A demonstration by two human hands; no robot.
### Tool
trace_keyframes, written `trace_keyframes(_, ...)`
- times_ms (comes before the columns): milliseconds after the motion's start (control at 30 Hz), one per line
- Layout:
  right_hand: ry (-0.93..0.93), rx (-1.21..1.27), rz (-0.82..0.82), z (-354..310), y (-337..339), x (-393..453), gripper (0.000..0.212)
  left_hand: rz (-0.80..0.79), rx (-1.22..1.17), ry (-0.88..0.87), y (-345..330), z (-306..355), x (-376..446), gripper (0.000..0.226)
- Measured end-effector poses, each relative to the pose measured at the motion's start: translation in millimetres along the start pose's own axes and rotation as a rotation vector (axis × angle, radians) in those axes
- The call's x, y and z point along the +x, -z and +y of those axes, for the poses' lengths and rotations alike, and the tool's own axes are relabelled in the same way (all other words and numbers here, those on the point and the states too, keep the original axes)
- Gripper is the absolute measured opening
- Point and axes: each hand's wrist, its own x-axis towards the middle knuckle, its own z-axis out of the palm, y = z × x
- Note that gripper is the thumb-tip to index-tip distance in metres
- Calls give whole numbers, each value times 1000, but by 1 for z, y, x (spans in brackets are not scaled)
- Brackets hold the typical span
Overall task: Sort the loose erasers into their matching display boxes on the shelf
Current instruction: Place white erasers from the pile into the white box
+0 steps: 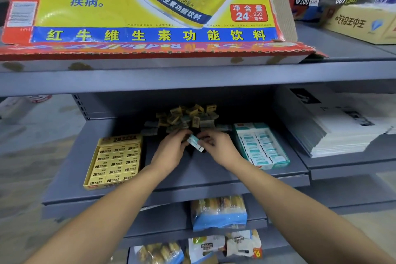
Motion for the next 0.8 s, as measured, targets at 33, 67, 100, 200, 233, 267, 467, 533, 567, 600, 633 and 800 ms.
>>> trace_keyframes(33,-76,100,-41,-3,0,-1,29,-10,-9,-9,-1,-1,-1,28)
trace_keyframes(67,-133,184,-90,-5,0,-2,35,-18,-20,-5,-1,-1,-1,27)
trace_keyframes(100,-161,242,-127,-7,-1,-2,41,-17,-40,9,-1,0,-2,27)
trace_keyframes(200,-174,304,-96,-13,-2,-4,47,19,-69,32,-1,4,-3,31)
trace_keyframes(233,-195,359,-59,-15,-3,-5,44,26,-62,23,0,6,-4,35)
trace_keyframes(267,-222,440,-28,-16,-3,-4,39,25,-58,9,1,9,-6,39)
trace_keyframes(467,-256,592,4,-14,5,-10,27,-19,-39,-40,-3,9,-6,38)
trace_keyframes(533,-148,360,28,-11,11,-12,28,0,-44,-41,-4,12,-4,35)
trace_keyframes(567,-42,136,71,-7,15,-13,27,4,-45,-54,-6,14,-3,34)
trace_keyframes(600,86,-79,112,-4,19,-13,26,12,-48,-74,-8,18,-3,33)
trace_keyframes(633,208,-242,144,-1,24,-14,23,16,-53,-93,-11,22,-1,32)
trace_keyframes(800,391,-508,99,10,57,-19,15,-7,-90,-173,-25,47,9,35)
